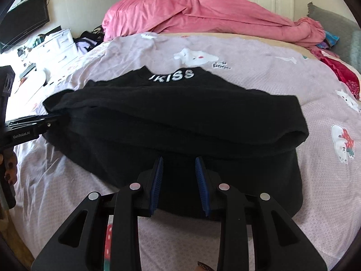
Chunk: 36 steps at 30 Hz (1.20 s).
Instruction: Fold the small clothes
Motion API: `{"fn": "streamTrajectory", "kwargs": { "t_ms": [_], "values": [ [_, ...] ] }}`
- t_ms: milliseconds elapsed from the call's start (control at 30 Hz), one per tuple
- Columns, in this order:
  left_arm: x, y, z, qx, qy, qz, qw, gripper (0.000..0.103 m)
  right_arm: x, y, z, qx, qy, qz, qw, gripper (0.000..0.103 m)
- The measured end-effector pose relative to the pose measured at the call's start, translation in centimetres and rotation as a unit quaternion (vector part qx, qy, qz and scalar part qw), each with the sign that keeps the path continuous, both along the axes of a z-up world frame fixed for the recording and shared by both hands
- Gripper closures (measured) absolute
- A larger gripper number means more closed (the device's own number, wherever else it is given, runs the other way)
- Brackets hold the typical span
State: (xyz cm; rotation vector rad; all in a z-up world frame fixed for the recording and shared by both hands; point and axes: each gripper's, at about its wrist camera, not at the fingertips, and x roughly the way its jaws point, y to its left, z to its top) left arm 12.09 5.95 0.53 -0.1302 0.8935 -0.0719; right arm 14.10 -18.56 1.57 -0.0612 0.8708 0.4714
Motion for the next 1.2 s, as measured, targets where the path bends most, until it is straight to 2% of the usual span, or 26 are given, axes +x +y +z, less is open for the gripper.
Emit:
{"fn": "streamTrajectory", "kwargs": {
  "t_ms": [133,267,467,733,800,867,933,1000,1067,1200],
  "values": [
    [1.0,0.3,0.5,0.011,-0.013,0.007,0.9998,0.081,1.2,0.0,0.3,-0.001,-0.014,-0.011,1.000,0.074],
    [1.6,0.9,1.3,-0.001,-0.028,0.013,0.9995,0.080,3.3,0.7,0.3,-0.004,-0.016,-0.009,1.000,0.074],
    [2.5,2.3,3.2,-0.004,-0.069,0.022,0.9974,0.073,7.3,1.0,0.5,0.036,-0.003,-0.021,0.999,0.074],
    [5.0,7.3,4.7,-0.033,-0.110,0.080,0.9901,0.073,11.3,1.7,0.7,0.022,-0.014,-0.052,0.998,0.074],
    [4.2,7.7,5.6,-0.031,-0.129,0.089,0.9872,0.067,12.2,1.9,0.7,0.018,-0.015,-0.062,0.998,0.070],
    [3.4,7.9,6.3,-0.032,-0.142,0.090,0.9852,0.065,12.9,1.9,0.9,0.019,-0.020,-0.066,0.997,0.064],
    [3.1,7.9,6.6,-0.027,-0.141,0.087,0.9857,0.059,13.3,1.7,1.4,0.011,-0.037,-0.078,0.996,0.062],
    [3.0,8.0,6.3,-0.023,-0.135,0.094,0.9861,0.058,13.3,0.7,2.4,0.018,-0.051,-0.088,0.995,0.060],
    [3.5,8.5,5.4,-0.027,-0.120,0.097,0.9876,0.058,12.9,-0.8,3.3,0.033,-0.061,-0.099,0.993,0.049],
    [5.0,9.6,3.2,-0.041,-0.081,0.104,0.9904,0.058,10.8,-4.6,4.4,0.018,-0.087,-0.127,0.988,0.039]
  ]
}}
